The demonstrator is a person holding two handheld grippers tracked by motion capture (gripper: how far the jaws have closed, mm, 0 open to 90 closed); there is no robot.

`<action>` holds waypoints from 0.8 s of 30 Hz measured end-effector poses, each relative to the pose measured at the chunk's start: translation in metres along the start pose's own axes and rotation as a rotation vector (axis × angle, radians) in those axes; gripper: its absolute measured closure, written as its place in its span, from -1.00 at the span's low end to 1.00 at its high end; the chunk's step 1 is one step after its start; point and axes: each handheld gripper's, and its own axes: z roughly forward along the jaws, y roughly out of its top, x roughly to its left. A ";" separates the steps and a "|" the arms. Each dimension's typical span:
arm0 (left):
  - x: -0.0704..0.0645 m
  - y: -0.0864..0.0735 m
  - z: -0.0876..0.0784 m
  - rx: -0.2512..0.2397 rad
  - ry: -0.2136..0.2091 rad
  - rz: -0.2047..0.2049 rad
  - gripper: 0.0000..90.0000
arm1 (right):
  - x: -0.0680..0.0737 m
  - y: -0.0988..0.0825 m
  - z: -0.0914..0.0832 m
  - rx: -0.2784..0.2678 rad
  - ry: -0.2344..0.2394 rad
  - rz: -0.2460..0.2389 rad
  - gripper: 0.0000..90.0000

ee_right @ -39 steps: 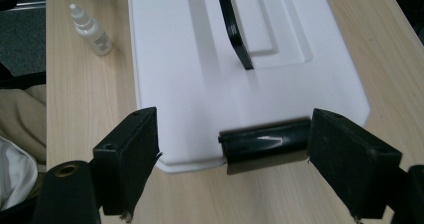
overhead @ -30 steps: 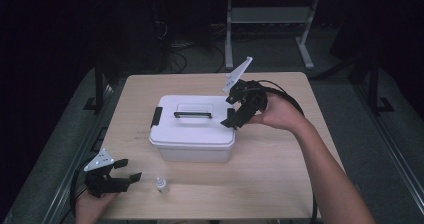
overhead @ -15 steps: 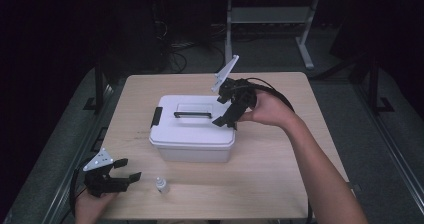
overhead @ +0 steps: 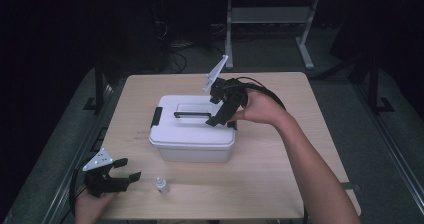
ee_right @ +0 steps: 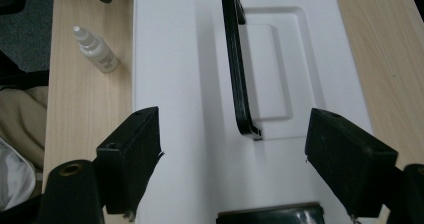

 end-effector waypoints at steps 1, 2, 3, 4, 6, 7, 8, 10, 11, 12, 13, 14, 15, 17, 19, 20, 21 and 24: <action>0.000 -0.001 0.000 -0.002 0.000 -0.004 -0.51 | 0.000 0.003 0.002 0.000 0.003 -0.007 -0.50; 0.000 -0.001 0.000 -0.002 -0.002 -0.005 -0.51 | -0.001 0.005 0.003 -0.002 0.006 -0.013 -0.50; 0.000 -0.001 0.000 -0.003 -0.003 -0.005 -0.51 | -0.001 0.006 0.005 -0.002 0.010 -0.018 -0.49; 0.000 0.000 0.000 -0.003 -0.002 -0.005 -0.51 | -0.001 0.007 0.007 0.003 0.012 -0.014 -0.49; 0.000 0.000 0.000 -0.003 -0.001 -0.005 -0.51 | -0.002 0.008 0.009 0.004 0.013 -0.018 -0.47; 0.000 0.000 0.000 -0.003 -0.002 -0.002 -0.51 | -0.002 0.011 0.012 0.014 0.014 -0.023 -0.43; 0.000 0.000 0.000 -0.003 -0.002 -0.002 -0.51 | -0.002 0.011 0.012 0.014 0.014 -0.023 -0.43; 0.000 0.000 0.000 -0.001 -0.003 -0.001 -0.51 | -0.002 0.014 0.015 0.012 0.015 -0.029 -0.39; 0.000 0.000 0.000 -0.002 -0.003 -0.004 -0.51 | -0.003 0.016 0.017 0.011 0.021 -0.039 -0.32; 0.000 -0.001 0.000 -0.004 -0.003 -0.007 -0.51 | -0.003 0.016 0.017 0.011 0.021 -0.039 -0.32; 0.001 -0.001 -0.001 -0.008 0.000 -0.007 -0.51 | -0.005 0.019 0.021 0.013 0.022 -0.045 -0.29; 0.001 -0.001 -0.002 -0.007 0.000 -0.006 -0.51 | -0.006 0.021 0.022 0.020 0.022 -0.045 -0.25; 0.002 -0.001 -0.002 -0.007 0.000 -0.005 -0.51 | -0.006 0.023 0.024 0.017 0.025 -0.050 -0.22; 0.002 -0.001 -0.002 -0.007 -0.001 -0.005 -0.51 | -0.007 0.025 0.026 0.016 0.029 -0.047 -0.14; 0.002 -0.002 -0.001 -0.008 0.000 -0.007 -0.51 | -0.008 0.027 0.029 0.016 0.032 -0.060 -0.03; 0.002 -0.002 -0.001 -0.005 -0.001 -0.011 -0.51 | -0.008 0.027 0.030 0.013 0.033 -0.060 0.00; 0.002 -0.002 -0.001 -0.005 0.000 -0.008 -0.51 | -0.008 0.028 0.032 0.015 0.037 -0.058 0.06; 0.002 -0.001 -0.001 -0.009 0.000 -0.005 -0.51 | -0.008 0.029 0.035 0.019 0.039 -0.068 0.14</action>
